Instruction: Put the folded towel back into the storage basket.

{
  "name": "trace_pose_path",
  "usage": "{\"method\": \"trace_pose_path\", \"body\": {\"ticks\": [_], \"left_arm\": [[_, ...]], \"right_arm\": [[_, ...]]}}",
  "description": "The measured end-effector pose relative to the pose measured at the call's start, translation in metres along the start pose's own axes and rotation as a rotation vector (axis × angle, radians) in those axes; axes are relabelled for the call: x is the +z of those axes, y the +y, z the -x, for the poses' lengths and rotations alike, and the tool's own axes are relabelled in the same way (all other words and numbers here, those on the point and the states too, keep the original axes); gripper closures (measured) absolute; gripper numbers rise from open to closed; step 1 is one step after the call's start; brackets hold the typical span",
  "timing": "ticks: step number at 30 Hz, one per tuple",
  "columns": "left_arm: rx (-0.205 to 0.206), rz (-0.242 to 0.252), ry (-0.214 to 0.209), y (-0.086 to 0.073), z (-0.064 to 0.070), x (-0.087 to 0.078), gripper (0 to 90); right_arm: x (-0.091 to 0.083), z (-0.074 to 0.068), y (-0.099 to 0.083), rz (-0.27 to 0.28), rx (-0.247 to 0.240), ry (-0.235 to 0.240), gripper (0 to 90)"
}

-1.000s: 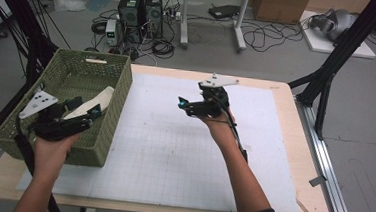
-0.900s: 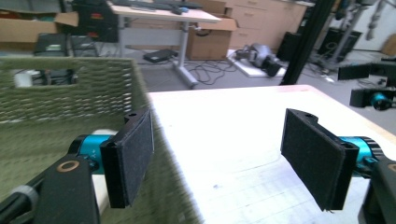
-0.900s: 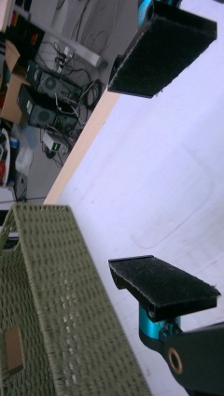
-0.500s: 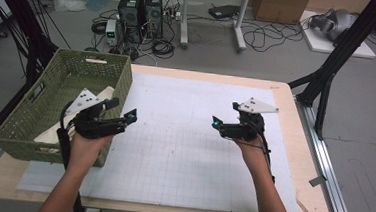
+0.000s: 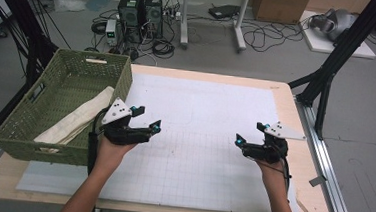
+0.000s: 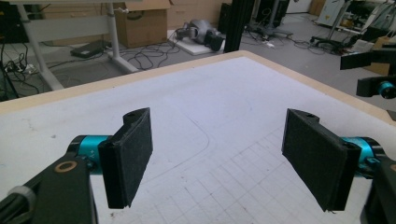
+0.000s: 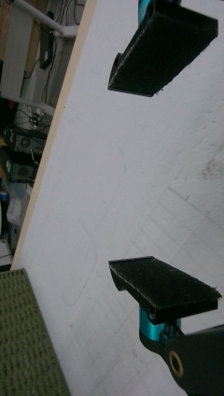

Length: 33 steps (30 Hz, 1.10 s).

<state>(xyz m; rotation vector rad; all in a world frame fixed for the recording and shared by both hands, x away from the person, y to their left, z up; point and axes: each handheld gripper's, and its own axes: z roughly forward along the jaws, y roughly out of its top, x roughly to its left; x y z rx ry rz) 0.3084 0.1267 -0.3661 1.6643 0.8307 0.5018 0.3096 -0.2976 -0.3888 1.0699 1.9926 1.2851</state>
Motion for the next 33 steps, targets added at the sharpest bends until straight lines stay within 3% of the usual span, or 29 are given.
{"method": "trace_pose_path", "body": {"ticks": [4,14,33], "left_arm": [[0.009,-0.021,-0.012,-0.013,0.005,0.007,25.0],[-0.012,-0.032,-0.019,-0.032,0.004,0.01,25.4],[-0.01,-0.031,-0.007,-0.035,0.001,0.012,25.5]], "right_arm": [[-0.005,-0.002,-0.007,-0.023,-0.028,-0.022,11.5],[-0.011,-0.001,-0.009,0.012,0.001,-0.048,11.5],[-0.008,-0.003,-0.009,0.008,0.009,-0.045,11.5]]}}
